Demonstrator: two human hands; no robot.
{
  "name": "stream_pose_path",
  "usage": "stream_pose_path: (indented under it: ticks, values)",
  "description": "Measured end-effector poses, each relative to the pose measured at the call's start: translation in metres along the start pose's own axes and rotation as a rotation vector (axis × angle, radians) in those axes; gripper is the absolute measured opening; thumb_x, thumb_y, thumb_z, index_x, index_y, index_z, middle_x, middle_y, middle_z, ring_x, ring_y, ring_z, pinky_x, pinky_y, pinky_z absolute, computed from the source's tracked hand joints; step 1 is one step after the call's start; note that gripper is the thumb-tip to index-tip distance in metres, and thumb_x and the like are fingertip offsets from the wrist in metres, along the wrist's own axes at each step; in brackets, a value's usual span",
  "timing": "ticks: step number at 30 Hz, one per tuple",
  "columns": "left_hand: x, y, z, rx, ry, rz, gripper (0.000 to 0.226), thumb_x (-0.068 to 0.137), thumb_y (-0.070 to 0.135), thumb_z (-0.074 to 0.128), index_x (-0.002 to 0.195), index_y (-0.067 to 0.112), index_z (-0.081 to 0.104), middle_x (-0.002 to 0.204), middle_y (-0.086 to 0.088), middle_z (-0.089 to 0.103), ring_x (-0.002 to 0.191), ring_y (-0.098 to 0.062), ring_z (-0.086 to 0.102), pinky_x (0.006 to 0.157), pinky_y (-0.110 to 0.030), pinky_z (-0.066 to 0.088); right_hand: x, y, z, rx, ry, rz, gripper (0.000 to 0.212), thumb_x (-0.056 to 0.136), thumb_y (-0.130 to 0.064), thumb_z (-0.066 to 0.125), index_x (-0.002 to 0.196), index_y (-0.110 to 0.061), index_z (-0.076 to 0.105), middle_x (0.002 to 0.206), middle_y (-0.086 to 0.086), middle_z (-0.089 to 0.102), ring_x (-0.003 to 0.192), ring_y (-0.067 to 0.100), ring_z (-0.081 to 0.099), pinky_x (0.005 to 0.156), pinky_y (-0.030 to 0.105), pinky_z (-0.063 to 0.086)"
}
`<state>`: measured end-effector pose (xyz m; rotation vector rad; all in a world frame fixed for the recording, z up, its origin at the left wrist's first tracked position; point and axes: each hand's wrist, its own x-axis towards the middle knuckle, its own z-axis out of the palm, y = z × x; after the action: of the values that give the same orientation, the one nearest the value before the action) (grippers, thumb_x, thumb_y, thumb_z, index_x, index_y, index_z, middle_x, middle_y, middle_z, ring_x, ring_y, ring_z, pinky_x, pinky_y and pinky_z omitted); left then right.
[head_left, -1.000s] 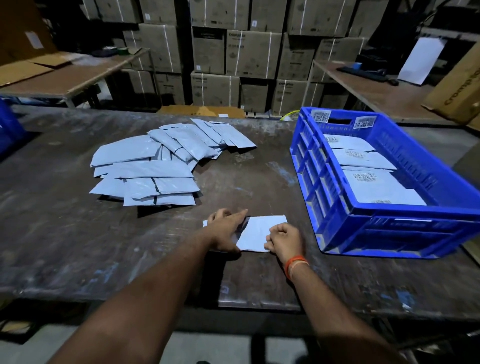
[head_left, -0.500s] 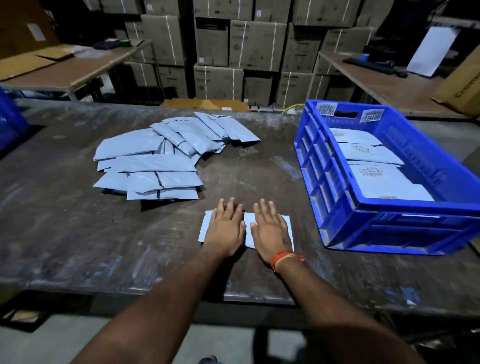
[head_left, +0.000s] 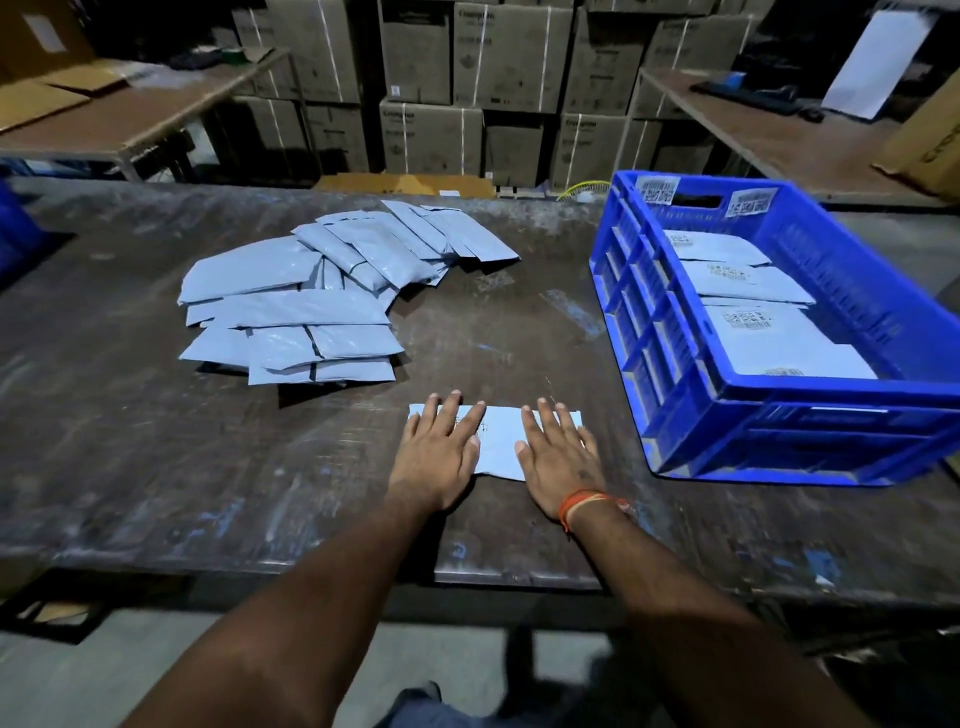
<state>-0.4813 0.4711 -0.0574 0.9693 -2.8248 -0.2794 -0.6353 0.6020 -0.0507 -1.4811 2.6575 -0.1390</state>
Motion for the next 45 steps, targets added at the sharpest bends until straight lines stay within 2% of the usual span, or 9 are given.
stream_pose_path:
  ticks: [13, 17, 22, 27, 33, 37, 41, 43, 45]
  values:
    - [-0.011, -0.039, -0.01, 0.041, -0.038, -0.114, 0.063, 0.103, 0.05, 0.015, 0.16, 0.025, 0.017, 0.168, 0.002, 0.012, 0.155, -0.02, 0.008, 0.123, -0.051, 0.013, -0.008, 0.031, -0.008, -0.033, -0.029, 0.141, 0.061, 0.104, -0.049, 0.02, 0.159, -0.028, 0.007, 0.167, -0.003, 0.001, 0.154, 0.021, 0.0, 0.122, 0.044, 0.012]
    - [-0.017, -0.016, -0.026, -0.005, 0.167, -0.408, 0.047, 0.097, 0.044, 0.044, 0.131, 0.013, 0.053, 0.133, -0.012, 0.051, 0.122, -0.031, 0.046, 0.097, -0.046, 0.043, -0.01, 0.015, -0.021, 0.004, 0.093, 0.307, 0.062, 0.098, -0.038, 0.045, 0.153, -0.015, 0.026, 0.151, 0.014, 0.035, 0.14, 0.032, 0.03, 0.11, 0.042, 0.031]
    - [-0.003, -0.002, -0.039, -0.254, 0.055, -0.607, 0.047, 0.094, 0.034, 0.063, 0.132, 0.01, 0.048, 0.134, -0.019, 0.048, 0.121, -0.037, 0.05, 0.1, -0.042, 0.042, -0.006, -0.003, -0.03, 0.299, 0.109, 0.432, 0.055, 0.082, -0.014, 0.058, 0.135, -0.017, 0.043, 0.129, 0.018, 0.043, 0.118, 0.039, 0.047, 0.101, 0.039, 0.043]
    - [0.009, -0.011, -0.037, -0.334, 0.016, -0.749, 0.034, 0.093, 0.015, 0.059, 0.125, 0.007, 0.055, 0.128, -0.019, 0.061, 0.118, -0.037, 0.06, 0.096, -0.042, 0.049, 0.007, 0.01, -0.026, 0.508, 0.116, 0.561, 0.048, 0.073, -0.015, 0.064, 0.12, -0.011, 0.054, 0.118, 0.016, 0.06, 0.106, 0.037, 0.061, 0.089, 0.036, 0.053]
    - [0.016, -0.018, -0.038, -0.335, -0.039, -0.754, 0.029, 0.09, 0.02, 0.064, 0.118, 0.014, 0.07, 0.123, -0.016, 0.067, 0.114, -0.034, 0.063, 0.091, -0.037, 0.052, 0.003, 0.013, -0.031, 0.764, 0.14, 0.578, 0.013, 0.059, -0.018, 0.057, 0.067, -0.014, 0.066, 0.068, 0.006, 0.068, 0.073, 0.031, 0.068, 0.067, 0.035, 0.059]
    - [0.023, -0.025, -0.045, -0.459, 0.111, -0.678, 0.031, 0.095, 0.016, 0.051, 0.124, 0.007, 0.057, 0.125, -0.021, 0.063, 0.114, -0.041, 0.058, 0.09, -0.04, 0.046, 0.007, 0.012, -0.034, 0.919, 0.259, 0.508, 0.009, 0.076, -0.017, 0.062, 0.084, -0.019, 0.06, 0.077, 0.003, 0.067, 0.077, 0.029, 0.066, 0.066, 0.035, 0.052]
    - [0.028, -0.033, -0.06, -0.637, 0.229, -0.569, 0.033, 0.095, 0.006, 0.054, 0.125, 0.007, 0.043, 0.111, -0.02, 0.066, 0.1, -0.04, 0.061, 0.075, -0.033, 0.038, 0.006, 0.014, -0.048, 1.089, 0.274, 0.336, 0.046, 0.087, 0.001, 0.057, 0.121, -0.03, 0.051, 0.086, 0.004, 0.069, 0.071, 0.017, 0.063, 0.059, 0.018, 0.048]
    - [0.028, -0.041, -0.064, -0.741, 0.216, -0.49, 0.039, 0.091, 0.004, 0.057, 0.126, 0.017, 0.046, 0.101, -0.009, 0.068, 0.089, -0.032, 0.063, 0.068, -0.031, 0.041, 0.01, 0.016, -0.049, 1.171, 0.217, 0.264, 0.049, 0.087, 0.011, 0.049, 0.119, -0.024, 0.062, 0.097, 0.001, 0.071, 0.081, 0.013, 0.063, 0.064, 0.013, 0.047]
    - [0.031, -0.05, -0.062, -0.871, 0.161, -0.441, 0.032, 0.087, 0.004, 0.058, 0.11, 0.025, 0.065, 0.097, -0.001, 0.072, 0.089, -0.029, 0.068, 0.073, -0.032, 0.052, 0.016, 0.018, -0.046, 1.208, 0.187, 0.248, 0.048, 0.085, 0.014, 0.046, 0.104, -0.02, 0.074, 0.106, 0.003, 0.073, 0.086, 0.014, 0.062, 0.072, 0.021, 0.047]
